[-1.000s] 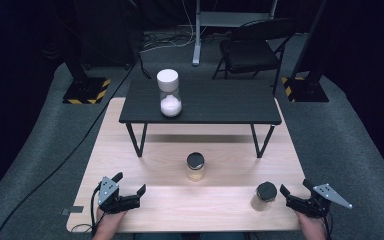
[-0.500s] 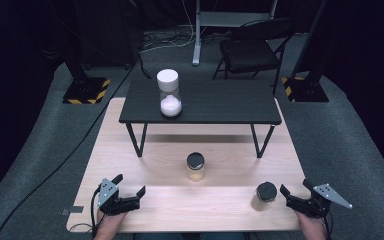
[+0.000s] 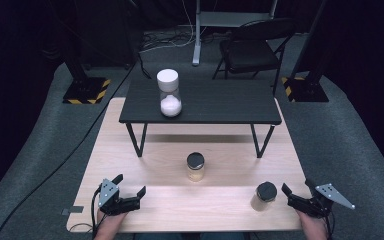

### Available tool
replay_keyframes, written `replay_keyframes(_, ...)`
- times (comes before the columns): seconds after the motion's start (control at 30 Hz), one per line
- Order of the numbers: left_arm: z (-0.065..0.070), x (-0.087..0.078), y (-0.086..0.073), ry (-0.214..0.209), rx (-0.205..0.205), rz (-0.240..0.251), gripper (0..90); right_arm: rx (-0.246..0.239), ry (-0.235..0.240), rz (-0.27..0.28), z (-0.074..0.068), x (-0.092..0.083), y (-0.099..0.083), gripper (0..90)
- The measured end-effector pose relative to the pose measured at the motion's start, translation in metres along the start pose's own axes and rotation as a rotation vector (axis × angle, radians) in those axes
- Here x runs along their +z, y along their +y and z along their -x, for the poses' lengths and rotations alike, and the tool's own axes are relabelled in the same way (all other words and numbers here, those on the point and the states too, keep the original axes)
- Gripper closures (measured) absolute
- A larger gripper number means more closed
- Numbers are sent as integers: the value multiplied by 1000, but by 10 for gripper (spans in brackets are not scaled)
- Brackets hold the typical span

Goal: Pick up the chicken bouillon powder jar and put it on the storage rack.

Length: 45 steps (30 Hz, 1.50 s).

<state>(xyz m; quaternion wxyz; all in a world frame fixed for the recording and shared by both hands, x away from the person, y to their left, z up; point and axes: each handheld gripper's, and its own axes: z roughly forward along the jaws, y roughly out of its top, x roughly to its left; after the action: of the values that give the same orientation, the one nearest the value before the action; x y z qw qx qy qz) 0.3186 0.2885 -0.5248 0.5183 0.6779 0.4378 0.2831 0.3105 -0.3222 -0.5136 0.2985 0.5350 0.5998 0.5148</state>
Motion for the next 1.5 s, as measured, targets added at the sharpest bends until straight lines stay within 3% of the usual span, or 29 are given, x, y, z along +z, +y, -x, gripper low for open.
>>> replay_keyframes(0.37,0,0,0,-3,1,-2,0,16,-7,49,-14,-16,26,2)
replay_keyframes(0.7,0,1,0,-2,-3,-1,0,-1,55,93,-37,-29,46,1)
replay_keyframes(1.1,-1,1,0,-7,-5,1,0,-93,147,87,-102,-30,73,0)
replay_keyframes(1.5,0,0,0,-11,6,3,0,-152,188,49,-154,-14,72,3)
